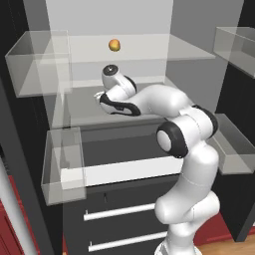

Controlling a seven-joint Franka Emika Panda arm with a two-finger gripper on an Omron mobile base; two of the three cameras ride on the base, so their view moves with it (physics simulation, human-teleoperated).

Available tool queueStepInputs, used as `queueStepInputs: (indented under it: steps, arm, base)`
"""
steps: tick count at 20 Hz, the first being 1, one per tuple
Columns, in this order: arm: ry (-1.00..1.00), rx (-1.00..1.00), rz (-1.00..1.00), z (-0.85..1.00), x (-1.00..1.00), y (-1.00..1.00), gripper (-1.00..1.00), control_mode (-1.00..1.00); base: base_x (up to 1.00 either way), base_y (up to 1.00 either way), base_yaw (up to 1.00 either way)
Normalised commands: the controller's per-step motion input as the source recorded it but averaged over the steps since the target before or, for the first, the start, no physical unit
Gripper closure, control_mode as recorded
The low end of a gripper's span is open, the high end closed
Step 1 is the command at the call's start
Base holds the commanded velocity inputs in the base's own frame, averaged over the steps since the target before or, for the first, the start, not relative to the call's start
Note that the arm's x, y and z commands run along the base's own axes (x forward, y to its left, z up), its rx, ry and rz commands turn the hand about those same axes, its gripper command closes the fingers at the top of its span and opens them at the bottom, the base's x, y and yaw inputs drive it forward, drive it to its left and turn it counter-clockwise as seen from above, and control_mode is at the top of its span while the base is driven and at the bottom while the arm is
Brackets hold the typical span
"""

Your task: Place the cold items (mango and tomato) from the fridge in one tupperware on the dining counter. Place the warm items (kebab skewer and hot dog) in the stove area in another tupperware.

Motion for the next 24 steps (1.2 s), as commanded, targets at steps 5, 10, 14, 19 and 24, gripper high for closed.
queueStepInputs:
  steps: [5,10,14,19,24]
  arm:
    - [0.00,0.00,0.00,-0.10,0.26,0.05,-1.00,-1.00]
    - [0.00,0.00,0.00,-0.08,0.29,0.11,-1.00,-1.00]
    - [0.00,0.00,0.00,-0.12,0.21,0.06,-1.00,-1.00]
    - [0.00,-0.01,0.00,-0.19,0.08,0.01,-1.00,-1.00]
    - [0.00,-0.02,0.00,-0.33,0.09,0.08,1.00,-1.00]
  base:
    - [0.00,0.00,0.00]
    - [0.00,0.00,0.00]
    - [0.00,0.00,0.00]
    - [0.00,0.00,0.00]
    - [0.00,0.00,0.00]
